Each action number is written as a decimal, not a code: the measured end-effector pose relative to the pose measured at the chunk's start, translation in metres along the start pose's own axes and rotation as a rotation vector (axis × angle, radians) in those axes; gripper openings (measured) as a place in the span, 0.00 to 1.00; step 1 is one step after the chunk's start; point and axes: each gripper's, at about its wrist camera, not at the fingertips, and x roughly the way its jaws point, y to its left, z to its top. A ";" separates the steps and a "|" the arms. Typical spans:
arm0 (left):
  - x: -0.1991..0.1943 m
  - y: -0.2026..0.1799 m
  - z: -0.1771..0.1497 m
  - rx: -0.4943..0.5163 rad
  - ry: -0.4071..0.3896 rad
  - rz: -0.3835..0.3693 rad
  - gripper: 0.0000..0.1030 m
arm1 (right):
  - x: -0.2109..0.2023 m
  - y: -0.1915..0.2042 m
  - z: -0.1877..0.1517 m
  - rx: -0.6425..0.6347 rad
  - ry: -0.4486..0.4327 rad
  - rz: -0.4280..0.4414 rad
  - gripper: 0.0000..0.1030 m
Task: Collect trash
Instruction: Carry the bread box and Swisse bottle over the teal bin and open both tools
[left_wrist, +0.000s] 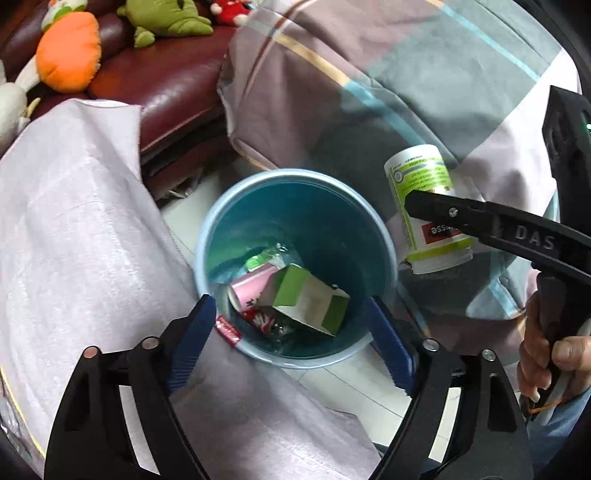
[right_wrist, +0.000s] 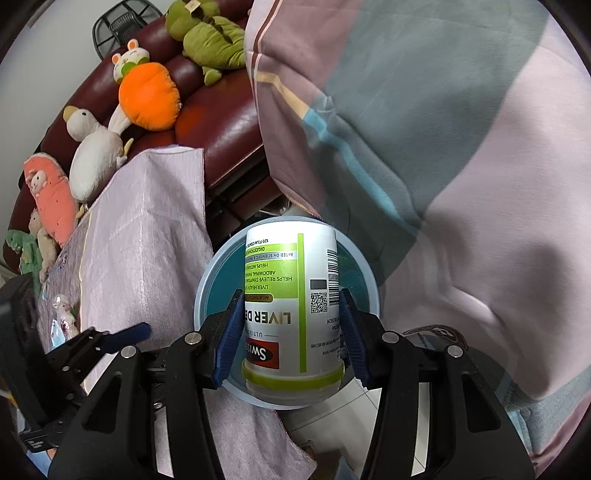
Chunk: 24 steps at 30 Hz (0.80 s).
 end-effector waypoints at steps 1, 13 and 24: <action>-0.003 0.003 -0.002 -0.003 -0.007 0.003 0.84 | 0.002 0.002 0.000 -0.007 0.006 -0.001 0.47; -0.026 0.039 -0.027 -0.080 -0.026 0.048 0.87 | 0.011 0.037 -0.001 -0.110 0.024 -0.032 0.64; -0.058 0.068 -0.053 -0.153 -0.069 0.053 0.88 | -0.001 0.068 -0.012 -0.155 0.023 -0.047 0.73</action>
